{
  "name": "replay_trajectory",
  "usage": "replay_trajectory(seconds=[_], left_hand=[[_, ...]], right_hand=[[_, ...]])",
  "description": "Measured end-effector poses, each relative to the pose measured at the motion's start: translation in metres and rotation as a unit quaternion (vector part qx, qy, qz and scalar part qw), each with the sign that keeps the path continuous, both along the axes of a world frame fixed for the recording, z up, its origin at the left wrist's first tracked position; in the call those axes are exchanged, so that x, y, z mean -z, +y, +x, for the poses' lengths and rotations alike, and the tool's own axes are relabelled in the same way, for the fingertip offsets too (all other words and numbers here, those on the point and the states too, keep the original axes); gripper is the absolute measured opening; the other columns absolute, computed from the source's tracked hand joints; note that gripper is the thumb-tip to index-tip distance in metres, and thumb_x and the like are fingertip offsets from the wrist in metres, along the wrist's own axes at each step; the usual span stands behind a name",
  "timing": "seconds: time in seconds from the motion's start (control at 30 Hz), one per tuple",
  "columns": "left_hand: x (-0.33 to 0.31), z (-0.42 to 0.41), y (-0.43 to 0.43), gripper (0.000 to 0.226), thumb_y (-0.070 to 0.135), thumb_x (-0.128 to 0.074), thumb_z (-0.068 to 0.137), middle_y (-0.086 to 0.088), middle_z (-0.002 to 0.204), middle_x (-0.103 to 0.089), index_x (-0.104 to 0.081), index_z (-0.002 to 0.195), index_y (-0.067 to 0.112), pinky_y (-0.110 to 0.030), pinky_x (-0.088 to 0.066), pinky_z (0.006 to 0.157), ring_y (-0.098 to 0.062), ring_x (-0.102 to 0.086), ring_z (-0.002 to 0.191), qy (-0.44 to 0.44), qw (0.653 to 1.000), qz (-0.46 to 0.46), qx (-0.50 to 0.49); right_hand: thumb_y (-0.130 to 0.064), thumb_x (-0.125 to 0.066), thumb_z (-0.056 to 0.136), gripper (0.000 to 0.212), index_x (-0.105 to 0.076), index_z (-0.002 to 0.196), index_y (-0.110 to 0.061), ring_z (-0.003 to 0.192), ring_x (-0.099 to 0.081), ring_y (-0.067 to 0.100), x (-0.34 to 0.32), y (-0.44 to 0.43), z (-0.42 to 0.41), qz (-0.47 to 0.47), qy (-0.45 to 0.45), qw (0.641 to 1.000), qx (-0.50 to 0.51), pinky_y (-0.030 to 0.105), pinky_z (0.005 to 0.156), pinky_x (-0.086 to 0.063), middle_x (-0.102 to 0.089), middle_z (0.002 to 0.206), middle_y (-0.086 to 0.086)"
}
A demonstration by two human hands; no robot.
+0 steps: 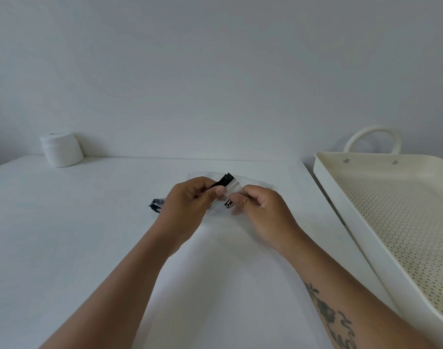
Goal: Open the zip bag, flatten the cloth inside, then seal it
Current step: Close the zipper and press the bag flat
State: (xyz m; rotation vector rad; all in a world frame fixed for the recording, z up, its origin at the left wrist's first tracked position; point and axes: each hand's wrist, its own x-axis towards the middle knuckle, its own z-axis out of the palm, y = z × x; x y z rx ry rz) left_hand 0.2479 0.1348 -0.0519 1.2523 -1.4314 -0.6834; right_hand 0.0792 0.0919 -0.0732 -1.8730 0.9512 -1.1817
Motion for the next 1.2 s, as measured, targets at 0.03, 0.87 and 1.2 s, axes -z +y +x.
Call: replay_trajectory(seconds=[0.03, 0.87, 1.2], left_hand=[[0.000, -0.001, 0.000, 0.015, 0.032, -0.067, 0.090, -0.001, 0.064, -0.055, -0.073, 0.077, 0.026, -0.018, -0.032, 0.051, -0.012, -0.041, 0.060, 0.004, 1.000, 0.006, 0.001], [0.003, -0.005, 0.000, 0.020, 0.030, -0.065, 0.091, 0.007, 0.061, -0.051, -0.068, 0.078, 0.015, -0.011, -0.033, 0.046, -0.006, -0.040, 0.051, 0.005, 1.000, 0.021, 0.009], [0.002, -0.008, 0.000, 0.005, 0.023, -0.069, 0.089, 0.013, 0.063, -0.060, -0.069, 0.086, 0.020, -0.010, -0.039, 0.051, 0.000, -0.052, 0.056, 0.028, 0.998, -0.049, -0.002]], right_hand=[[-0.030, -0.064, 0.090, 0.018, -0.069, 0.075, -0.022, 0.067, -0.063, 0.000, 0.000, 0.000, 0.000, -0.001, -0.003, 1.000, 0.000, 0.013, 0.063, -0.043, -0.072, 0.071, -0.004], [-0.035, -0.067, 0.087, 0.012, -0.069, 0.079, -0.026, 0.075, -0.064, 0.021, 0.004, 0.002, 0.003, -0.015, 0.044, 0.999, -0.004, 0.036, 0.070, -0.051, -0.070, 0.072, -0.002], [-0.039, -0.066, 0.088, 0.009, -0.070, 0.094, -0.034, 0.077, -0.067, 0.004, -0.006, 0.008, 0.003, 0.036, -0.071, 0.997, -0.001, 0.010, 0.064, -0.047, -0.073, 0.085, -0.003]])
